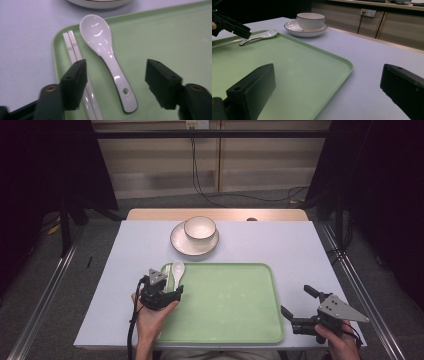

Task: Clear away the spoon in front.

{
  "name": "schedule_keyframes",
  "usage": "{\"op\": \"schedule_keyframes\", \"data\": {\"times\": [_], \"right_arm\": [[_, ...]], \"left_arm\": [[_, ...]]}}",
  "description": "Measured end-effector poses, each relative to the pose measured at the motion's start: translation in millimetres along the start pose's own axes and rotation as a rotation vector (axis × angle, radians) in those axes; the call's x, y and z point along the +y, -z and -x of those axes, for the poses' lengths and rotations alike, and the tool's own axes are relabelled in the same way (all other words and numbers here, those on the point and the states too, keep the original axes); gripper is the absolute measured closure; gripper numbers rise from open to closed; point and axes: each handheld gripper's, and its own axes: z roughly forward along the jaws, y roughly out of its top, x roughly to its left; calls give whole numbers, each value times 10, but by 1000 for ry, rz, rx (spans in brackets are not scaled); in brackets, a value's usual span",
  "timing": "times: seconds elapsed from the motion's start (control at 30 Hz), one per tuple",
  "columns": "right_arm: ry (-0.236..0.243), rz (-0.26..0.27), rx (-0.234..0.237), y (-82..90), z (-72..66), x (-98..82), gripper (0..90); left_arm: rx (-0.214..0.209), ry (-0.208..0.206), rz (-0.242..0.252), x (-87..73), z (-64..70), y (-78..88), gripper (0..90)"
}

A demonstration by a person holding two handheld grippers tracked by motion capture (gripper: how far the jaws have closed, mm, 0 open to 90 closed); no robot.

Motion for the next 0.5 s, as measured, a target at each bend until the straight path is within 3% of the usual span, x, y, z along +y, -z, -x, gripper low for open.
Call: {"op": "schedule_keyframes", "data": {"times": [0.07,0.2,0.3,0.37,0.5], "right_arm": [[1,-3,-2,-11,2,3,0],[-4,-10,-3,-14,3,1,0],[0,-6,-5,-20,1,3,0],[1,-4,0,-22,-2,6,0],[-1,-5,-2,-21,1,3,0]], "left_arm": [[-4,2,39,20,-26,17,208],[-14,-10,81,99,-74,60,150],[-45,-20,106,172,-110,67,95],[-70,-1,124,217,-130,56,55],[-14,-43,120,280,-137,23,35]]}}
